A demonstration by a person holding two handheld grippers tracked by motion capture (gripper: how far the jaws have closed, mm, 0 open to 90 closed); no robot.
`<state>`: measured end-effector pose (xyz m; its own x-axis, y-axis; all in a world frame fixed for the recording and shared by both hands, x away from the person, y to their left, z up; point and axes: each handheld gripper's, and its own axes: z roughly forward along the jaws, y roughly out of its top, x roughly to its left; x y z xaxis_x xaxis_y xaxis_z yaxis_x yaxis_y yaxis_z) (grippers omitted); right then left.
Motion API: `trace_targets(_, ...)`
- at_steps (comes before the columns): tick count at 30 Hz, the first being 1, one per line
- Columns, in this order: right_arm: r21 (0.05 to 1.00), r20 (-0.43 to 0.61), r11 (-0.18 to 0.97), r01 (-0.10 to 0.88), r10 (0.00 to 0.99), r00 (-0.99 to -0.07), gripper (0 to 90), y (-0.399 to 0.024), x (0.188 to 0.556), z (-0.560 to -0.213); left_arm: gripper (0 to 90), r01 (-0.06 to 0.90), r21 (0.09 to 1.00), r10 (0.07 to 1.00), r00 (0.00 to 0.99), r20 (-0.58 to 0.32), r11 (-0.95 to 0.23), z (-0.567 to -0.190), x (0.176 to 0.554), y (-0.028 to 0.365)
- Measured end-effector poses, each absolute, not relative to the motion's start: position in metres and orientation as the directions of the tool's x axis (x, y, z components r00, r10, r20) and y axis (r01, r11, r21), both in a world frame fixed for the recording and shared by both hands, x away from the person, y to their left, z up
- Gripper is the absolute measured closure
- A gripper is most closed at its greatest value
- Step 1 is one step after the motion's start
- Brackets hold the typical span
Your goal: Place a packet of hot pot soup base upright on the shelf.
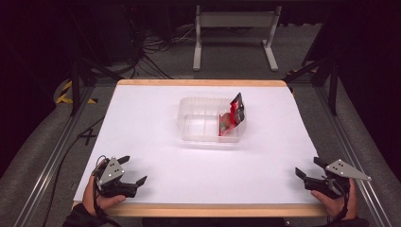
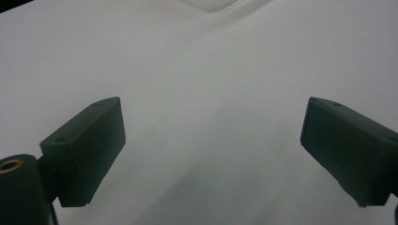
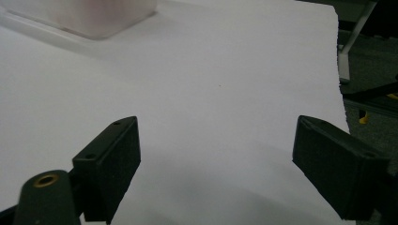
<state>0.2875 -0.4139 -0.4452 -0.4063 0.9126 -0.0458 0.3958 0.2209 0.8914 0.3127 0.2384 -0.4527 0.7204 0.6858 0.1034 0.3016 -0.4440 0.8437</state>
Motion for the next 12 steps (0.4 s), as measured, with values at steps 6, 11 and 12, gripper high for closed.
trace_targets(6, 0.891, -0.043, 0.219, 0.397, 0.913, -0.407, 15.9, -0.4143, 0.2874, -0.4456, 7.7, 0.300, 0.842, 0.684, 0.722, 0.107, -0.448, -0.4528, 0.3135, 0.2379)
trace_targets(11, 0.890, -0.037, 0.214, 0.402, 0.914, -0.404, 15.6, -0.4149, 0.2878, -0.4460, 7.7, 0.299, 0.844, 0.683, 0.722, 0.105, -0.446, -0.4523, 0.3137, 0.2377)
trace_targets(12, 0.890, -0.036, 0.213, 0.403, 0.914, -0.403, 15.6, -0.4148, 0.2877, -0.4461, 7.7, 0.301, 0.843, 0.683, 0.723, 0.104, -0.447, -0.4526, 0.3141, 0.2374)
